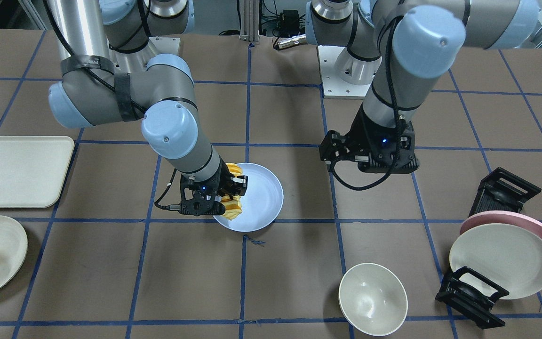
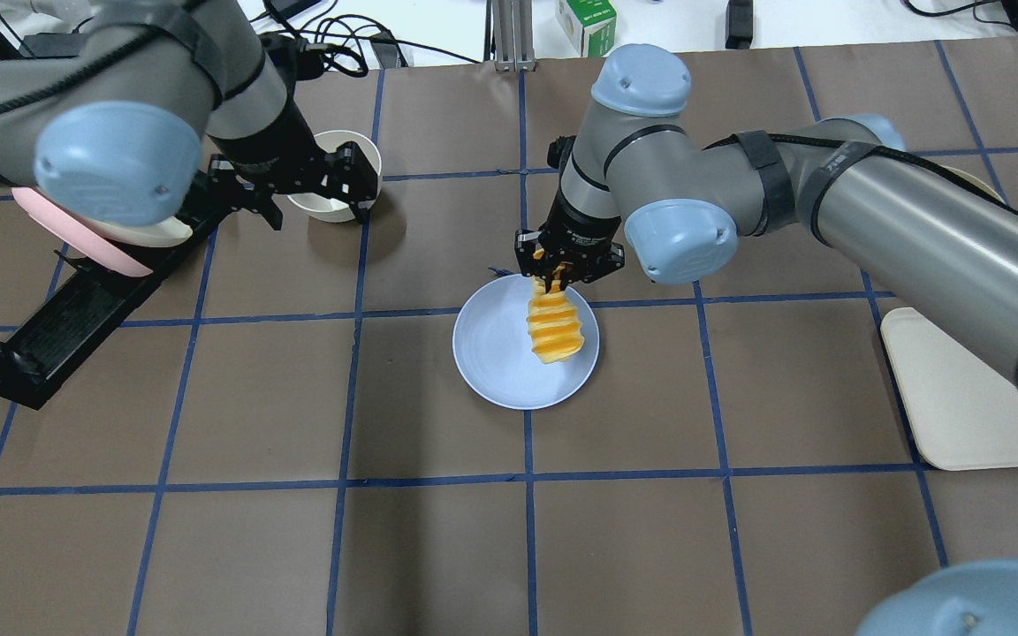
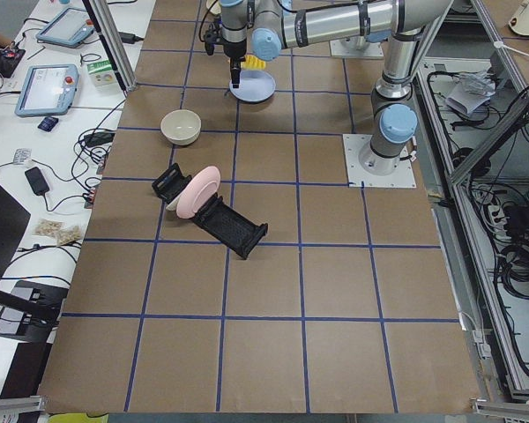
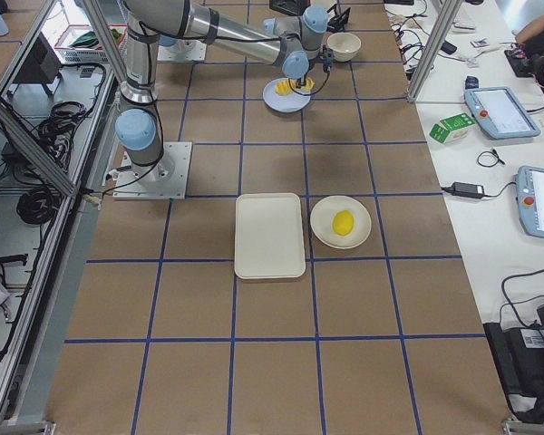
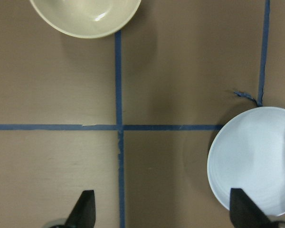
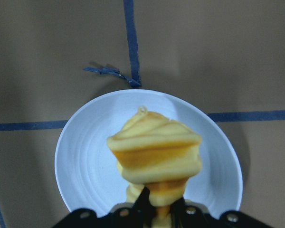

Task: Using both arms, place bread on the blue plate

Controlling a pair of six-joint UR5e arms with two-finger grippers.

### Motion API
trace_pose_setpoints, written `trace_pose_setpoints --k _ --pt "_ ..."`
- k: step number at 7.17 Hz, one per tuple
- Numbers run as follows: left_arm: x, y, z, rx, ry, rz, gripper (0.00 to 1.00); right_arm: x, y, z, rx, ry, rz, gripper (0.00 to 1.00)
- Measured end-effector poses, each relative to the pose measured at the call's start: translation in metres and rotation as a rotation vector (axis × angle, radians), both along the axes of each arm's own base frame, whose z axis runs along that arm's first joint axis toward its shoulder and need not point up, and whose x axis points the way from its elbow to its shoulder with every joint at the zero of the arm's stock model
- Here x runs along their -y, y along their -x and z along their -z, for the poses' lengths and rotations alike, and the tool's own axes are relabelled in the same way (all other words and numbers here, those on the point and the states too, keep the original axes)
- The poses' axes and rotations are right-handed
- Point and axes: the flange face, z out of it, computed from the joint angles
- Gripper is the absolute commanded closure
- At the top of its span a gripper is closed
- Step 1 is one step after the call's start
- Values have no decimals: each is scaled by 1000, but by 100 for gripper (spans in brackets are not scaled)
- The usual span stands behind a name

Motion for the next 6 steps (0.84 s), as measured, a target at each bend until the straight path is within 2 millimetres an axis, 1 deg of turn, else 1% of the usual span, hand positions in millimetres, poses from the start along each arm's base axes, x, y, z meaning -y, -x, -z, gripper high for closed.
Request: trace_pose_setpoints --k 1,2,3,4,5,6 --pt "-5 -9 -28 11 -29 7 0 -2 -14 13 -4 -8 23 100" --pt "-13 -14 -51 18 -35 18 0 -5 -24 24 -6 -10 34 100" --pt "-21 -18 -65 24 -28 50 0 -7 -30 31 -8 -18 37 89" --pt "-24 -21 -68 27 -20 79 0 -13 -31 39 -14 -34 40 77" --pt "-23 -21 -67 25 -9 93 0 -21 -29 48 -21 -55 44 28" --pt "-26 -19 -63 18 -9 99 0 -27 -27 54 -25 -69 46 0"
